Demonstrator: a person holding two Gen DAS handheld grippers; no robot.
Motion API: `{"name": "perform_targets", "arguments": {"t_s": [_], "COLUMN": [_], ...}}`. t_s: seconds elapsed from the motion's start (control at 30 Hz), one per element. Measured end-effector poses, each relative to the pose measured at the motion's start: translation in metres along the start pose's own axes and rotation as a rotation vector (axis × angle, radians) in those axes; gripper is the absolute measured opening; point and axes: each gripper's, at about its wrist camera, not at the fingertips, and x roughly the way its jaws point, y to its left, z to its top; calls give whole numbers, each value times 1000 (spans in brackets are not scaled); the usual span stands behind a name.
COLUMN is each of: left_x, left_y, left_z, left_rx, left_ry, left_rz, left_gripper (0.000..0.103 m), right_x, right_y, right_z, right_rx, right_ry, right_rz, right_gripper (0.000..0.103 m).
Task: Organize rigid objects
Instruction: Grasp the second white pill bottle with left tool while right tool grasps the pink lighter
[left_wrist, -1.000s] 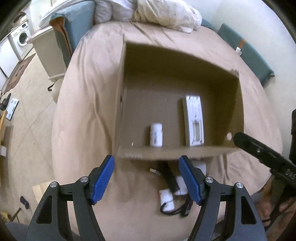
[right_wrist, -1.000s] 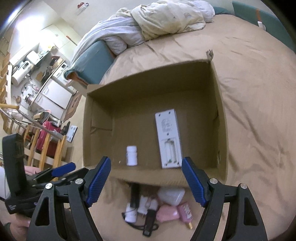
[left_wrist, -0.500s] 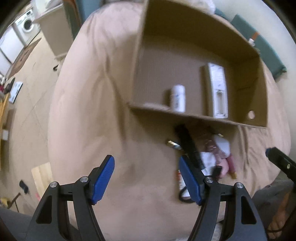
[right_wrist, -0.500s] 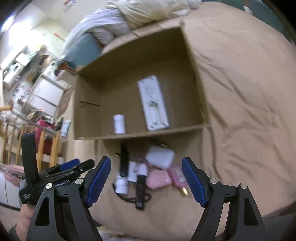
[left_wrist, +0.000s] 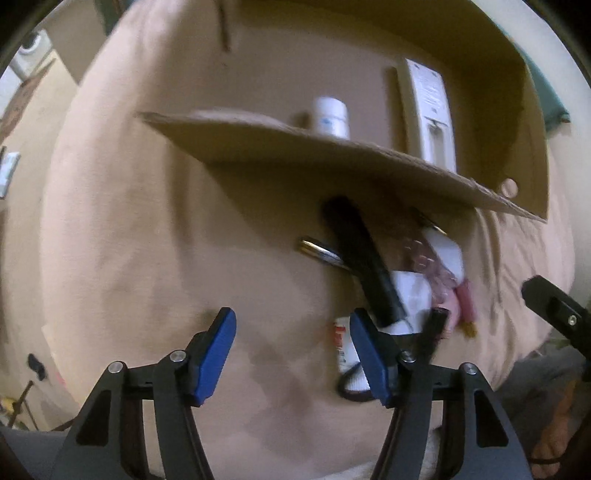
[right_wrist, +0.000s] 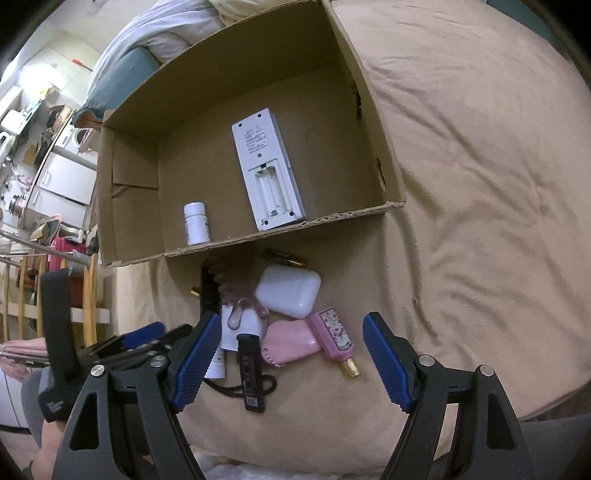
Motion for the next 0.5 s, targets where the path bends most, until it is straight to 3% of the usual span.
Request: {"name": "perform_targets", "arguments": {"t_s": [0.17, 0.27, 0.33, 0.37, 0.4, 0.5], "left_x": [10, 18, 21, 21, 21, 17], "left_y": [-15, -25, -30, -32, -33, -35], "left_z": [-4, -10, -11, -11, -10, -11], "left_rx": [40, 88, 117, 128, 134, 119], "left_ry": [59, 87, 84, 80, 77, 74], "left_rz": [-47, -17, 14, 18, 19, 3], "left_gripper": [60, 59, 52, 35, 24, 24], "right_x": [3, 4, 6, 7, 8, 13], "right_y": [1, 1, 2, 2, 3, -1], "right_z": [1, 2, 3, 4, 5, 6], "right_rx": [-1, 3, 1, 0, -3, 7], "right_ry": [3, 9, 14, 17, 21, 46], "right_rz": [-5, 0, 2, 5, 7, 8], "right_gripper": [83, 83, 83, 83, 83, 83]}}
